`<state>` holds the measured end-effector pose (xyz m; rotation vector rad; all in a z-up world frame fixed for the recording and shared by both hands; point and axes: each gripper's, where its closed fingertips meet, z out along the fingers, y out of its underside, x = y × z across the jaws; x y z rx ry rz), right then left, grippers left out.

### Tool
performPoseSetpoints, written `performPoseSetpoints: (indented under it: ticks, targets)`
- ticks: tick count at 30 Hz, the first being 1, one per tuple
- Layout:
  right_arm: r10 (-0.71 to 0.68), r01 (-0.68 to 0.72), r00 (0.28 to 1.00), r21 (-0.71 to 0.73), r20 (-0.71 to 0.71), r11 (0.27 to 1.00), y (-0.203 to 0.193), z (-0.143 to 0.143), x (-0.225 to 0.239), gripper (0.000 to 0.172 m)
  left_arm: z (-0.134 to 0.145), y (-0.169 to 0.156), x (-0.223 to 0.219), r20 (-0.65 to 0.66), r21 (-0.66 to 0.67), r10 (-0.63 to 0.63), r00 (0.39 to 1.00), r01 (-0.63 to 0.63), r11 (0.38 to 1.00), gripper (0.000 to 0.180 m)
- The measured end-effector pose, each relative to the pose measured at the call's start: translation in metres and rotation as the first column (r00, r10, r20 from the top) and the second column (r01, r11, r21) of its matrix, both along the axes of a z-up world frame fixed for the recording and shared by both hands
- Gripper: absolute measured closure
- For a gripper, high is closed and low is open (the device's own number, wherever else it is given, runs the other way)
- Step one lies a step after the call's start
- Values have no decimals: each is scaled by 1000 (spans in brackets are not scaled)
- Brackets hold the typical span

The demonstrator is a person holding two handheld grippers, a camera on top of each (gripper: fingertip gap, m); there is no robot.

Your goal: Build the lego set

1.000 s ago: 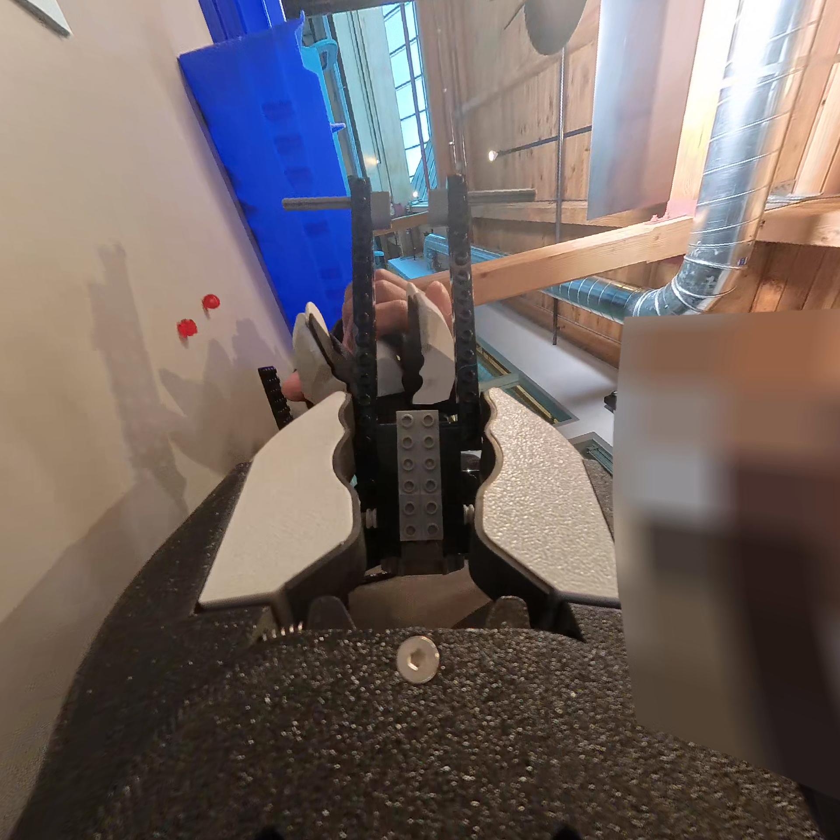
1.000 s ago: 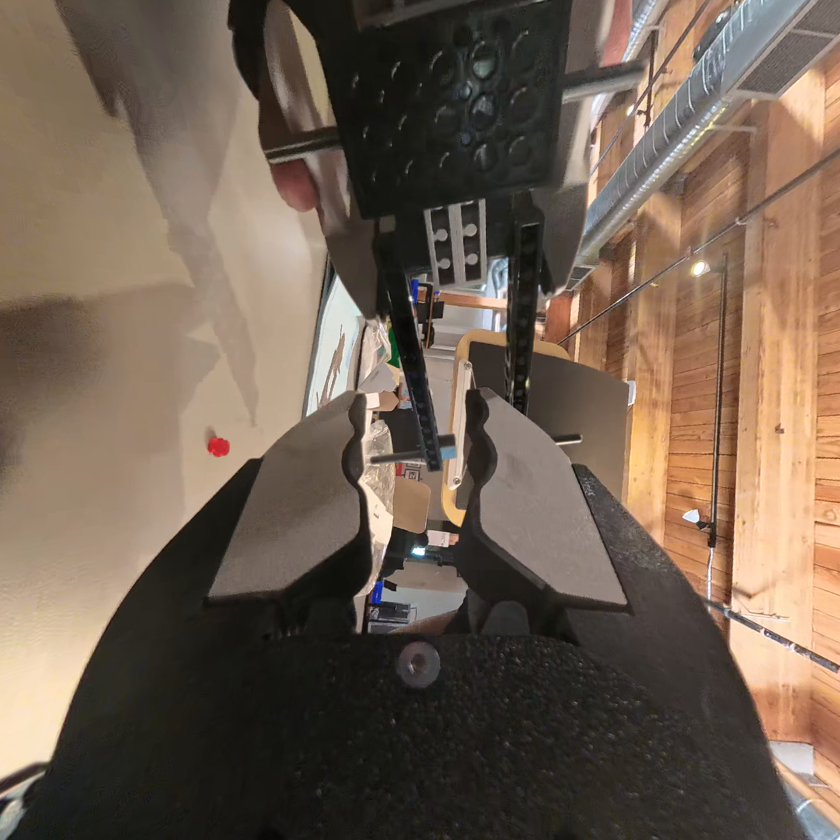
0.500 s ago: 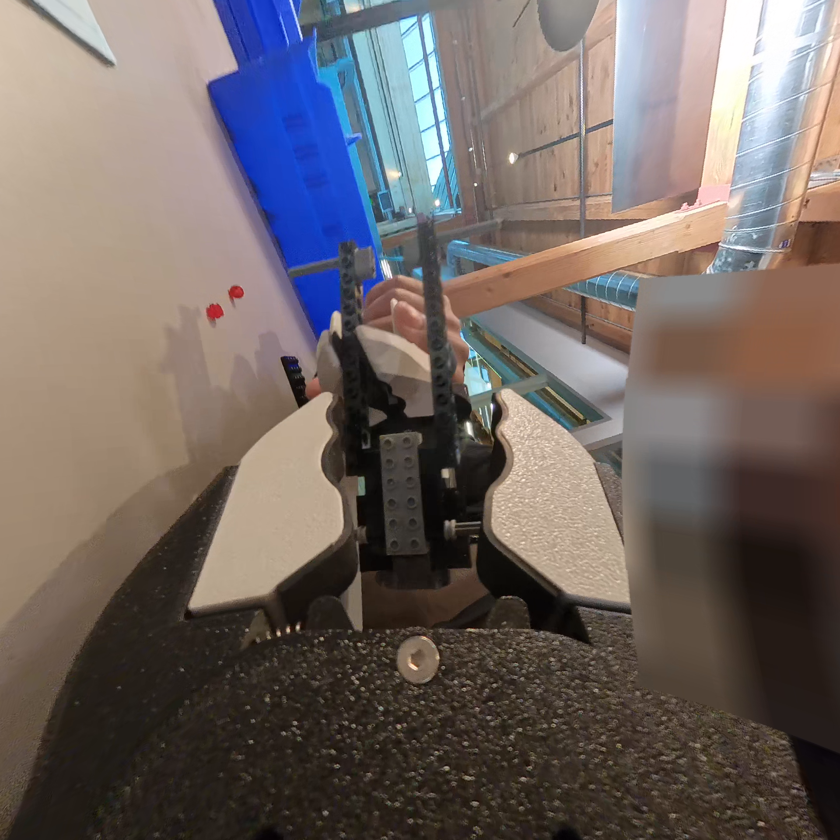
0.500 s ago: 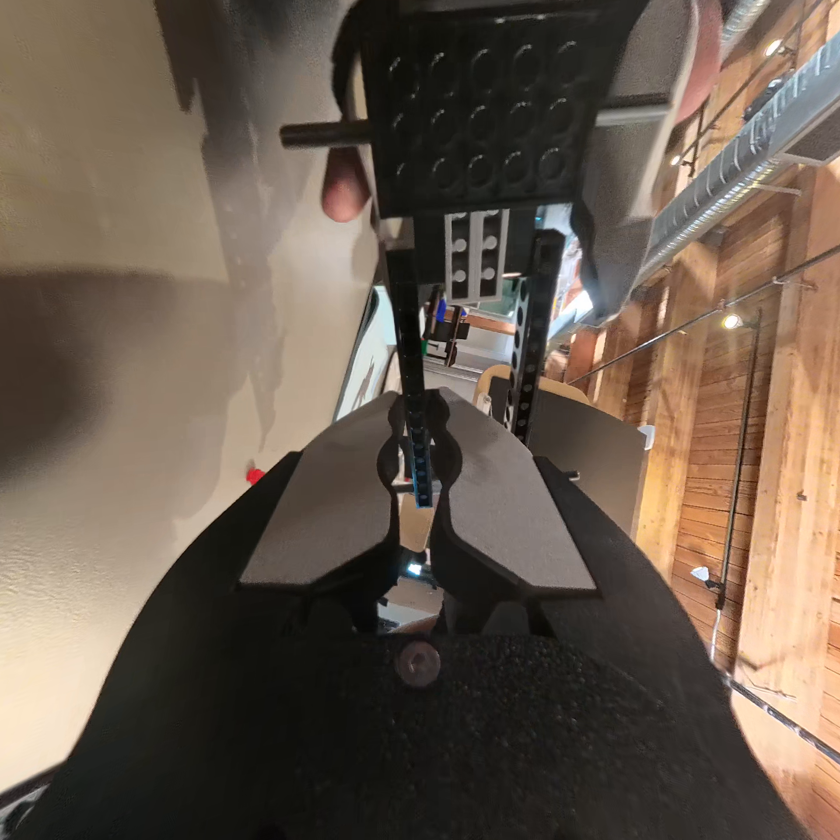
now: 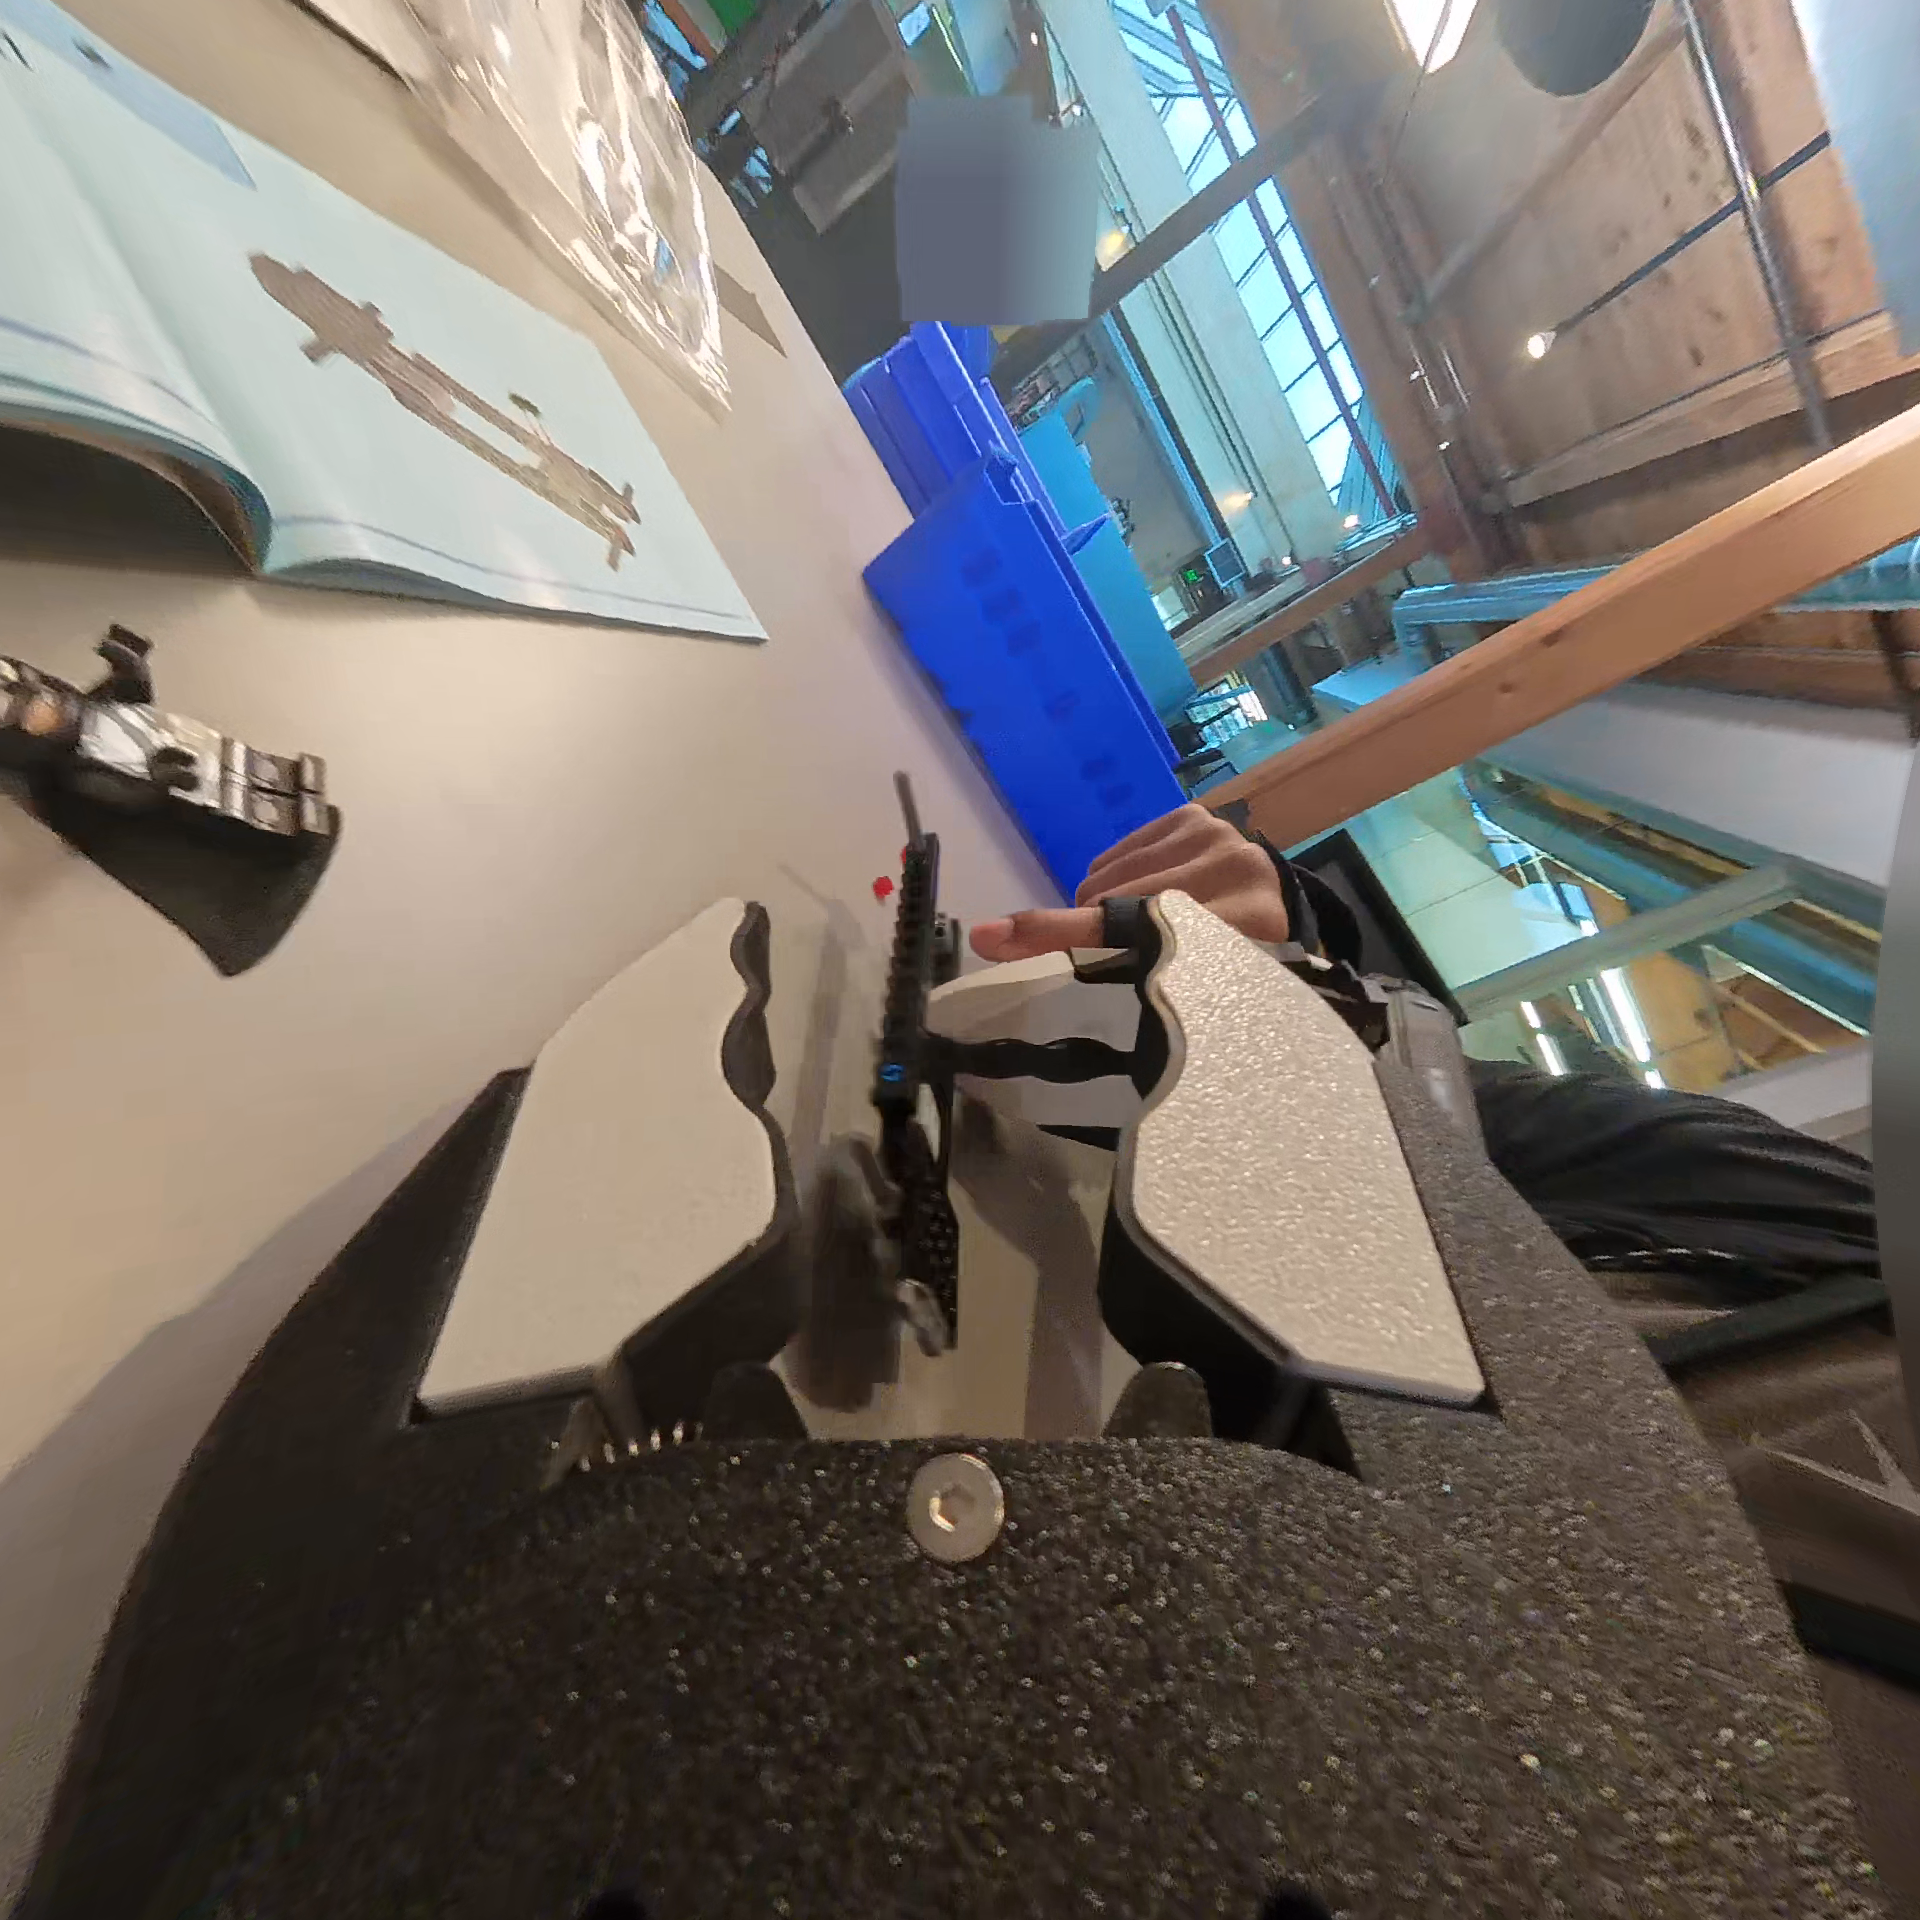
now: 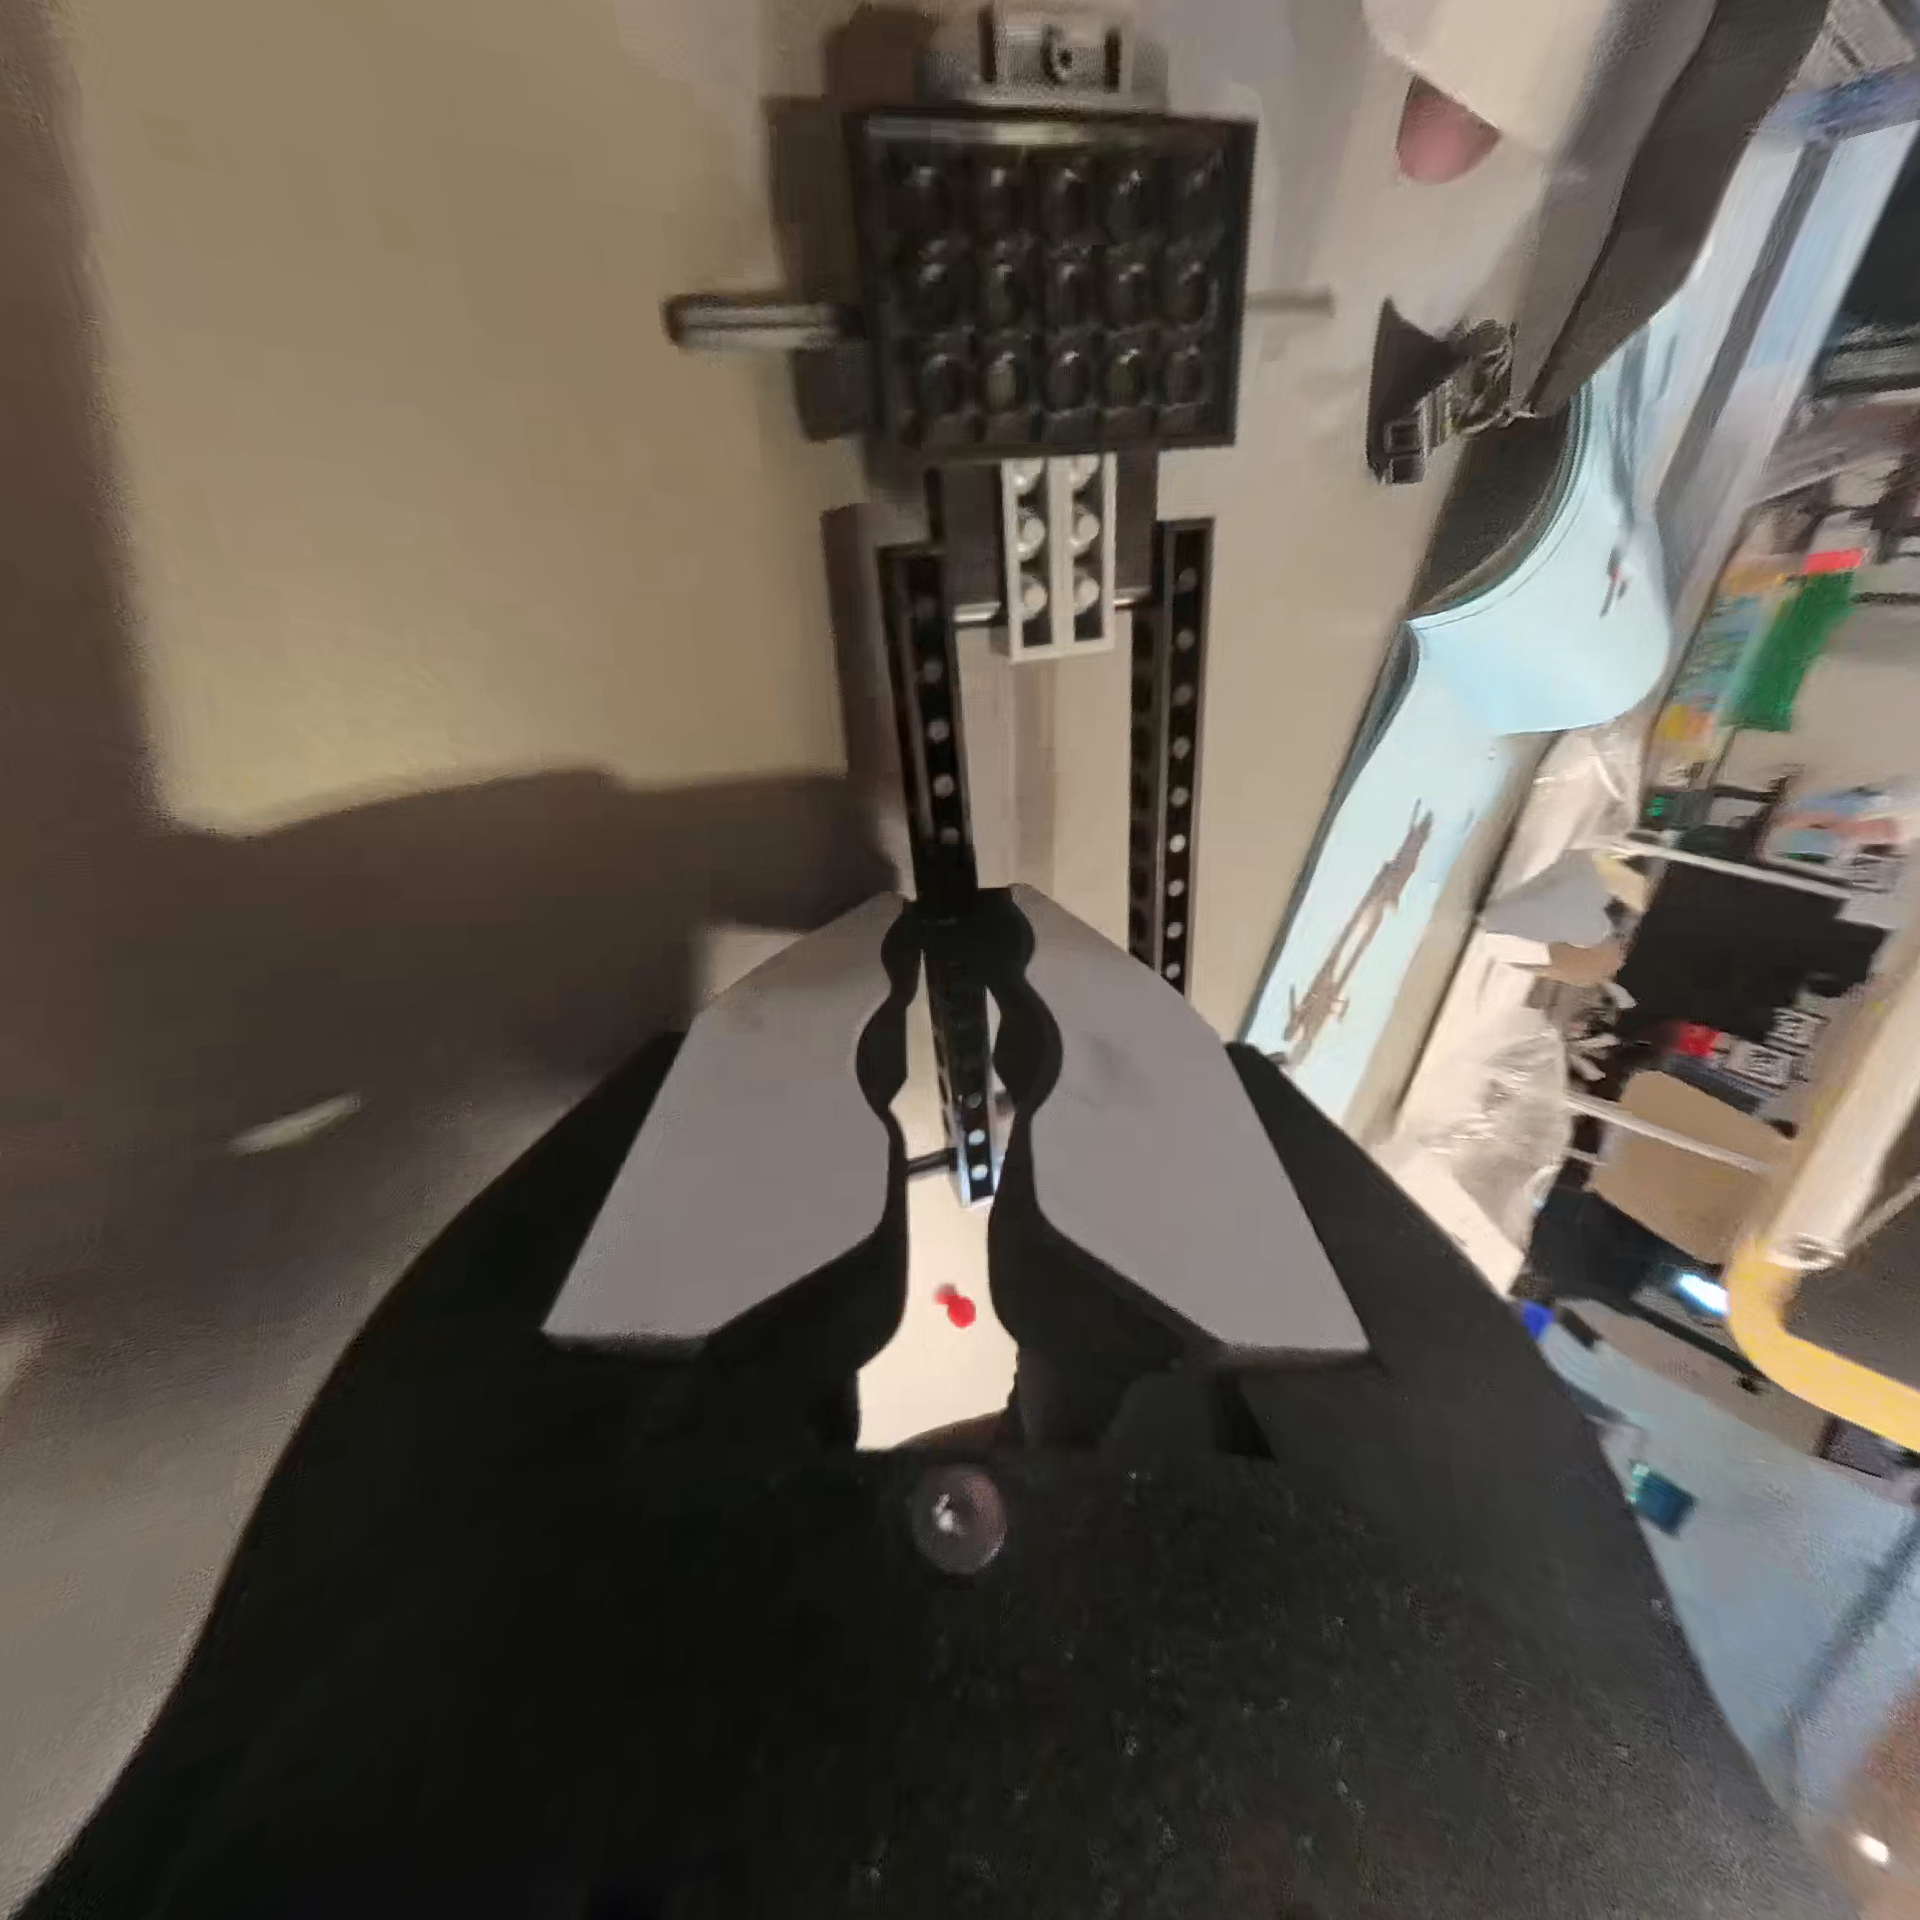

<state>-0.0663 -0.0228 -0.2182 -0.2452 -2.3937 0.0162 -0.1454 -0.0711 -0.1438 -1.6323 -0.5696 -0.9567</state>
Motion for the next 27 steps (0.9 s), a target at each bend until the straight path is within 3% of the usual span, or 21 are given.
performPoseSetpoints:
  ticks: [5, 10, 17, 23, 27]
  targets:
    - [-116, 125, 989, -92, 93, 988, -9, -2, -4, 159, 5, -2, -1, -45, 21, -13, 999, 13, 1000, 115]
    - [-142, 146, 989, -106, 42, 984, -13, -1, -11, 158, 4, 0, 5, -123, 2, -35, 992, 35, 999, 115]
    - [-176, 172, 984, -206, -3, 963, -8, 12, -10, 138, 2, 0, 2, -194, -24, -32, 981, 28, 999, 114]
    - [-275, 258, 961, -324, -7, 910, 28, 34, 14, 133, -2, -7, -8, -359, -72, -19, 933, -7, 997, 114]
    - [-370, 368, 925, -424, 80, 827, 69, 36, 47, 128, 2, -7, -9, -523, -47, -19, 852, -7, 999, 114]
